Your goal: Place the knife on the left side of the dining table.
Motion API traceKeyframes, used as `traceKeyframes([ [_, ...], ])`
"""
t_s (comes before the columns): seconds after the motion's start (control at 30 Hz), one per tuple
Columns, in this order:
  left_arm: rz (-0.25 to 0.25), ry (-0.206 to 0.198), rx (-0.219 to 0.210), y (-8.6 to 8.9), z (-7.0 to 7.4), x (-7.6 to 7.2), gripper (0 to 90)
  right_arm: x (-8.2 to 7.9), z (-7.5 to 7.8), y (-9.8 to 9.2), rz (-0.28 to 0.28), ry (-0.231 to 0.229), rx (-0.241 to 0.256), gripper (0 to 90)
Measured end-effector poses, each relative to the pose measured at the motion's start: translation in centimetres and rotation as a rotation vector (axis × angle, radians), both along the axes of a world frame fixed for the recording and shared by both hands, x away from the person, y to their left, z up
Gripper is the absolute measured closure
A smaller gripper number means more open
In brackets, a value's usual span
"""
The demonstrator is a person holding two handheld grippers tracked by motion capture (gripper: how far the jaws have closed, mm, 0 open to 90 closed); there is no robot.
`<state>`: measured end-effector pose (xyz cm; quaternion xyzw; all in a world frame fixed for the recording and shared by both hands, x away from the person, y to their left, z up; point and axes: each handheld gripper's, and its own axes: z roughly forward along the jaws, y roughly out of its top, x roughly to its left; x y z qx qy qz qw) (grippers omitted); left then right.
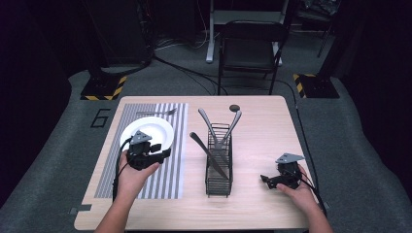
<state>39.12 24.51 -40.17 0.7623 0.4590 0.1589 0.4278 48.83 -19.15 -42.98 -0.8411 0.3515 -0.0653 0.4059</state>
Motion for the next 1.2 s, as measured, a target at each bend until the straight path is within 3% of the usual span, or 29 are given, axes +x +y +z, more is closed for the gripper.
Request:
traceKeyframes([
  [0.33, -0.051, -0.023, -0.021, -1.5, 2.5, 0.4, 51.7, 0.0, 0.0, 0.0, 0.000, 0.001, 0.000, 0.0],
  [0.6, -0.089, -0.044, -0.015, -2.7, 4.1, 0.3, 53.7, 0.0, 0.0, 0.0, 0.000, 0.000, 0.000, 0.0],
  [0.77, -0.120, -0.050, -0.036, -3.6, 5.3, 0.2, 53.7, 0.0, 0.0, 0.0, 0.000, 0.000, 0.000, 0.0],
  [1.2, -0.152, -0.056, -0.043, -5.3, 5.6, 0.8, 53.3, 0.0, 0.0, 0.0, 0.000, 0.000, 0.000, 0.0],
])
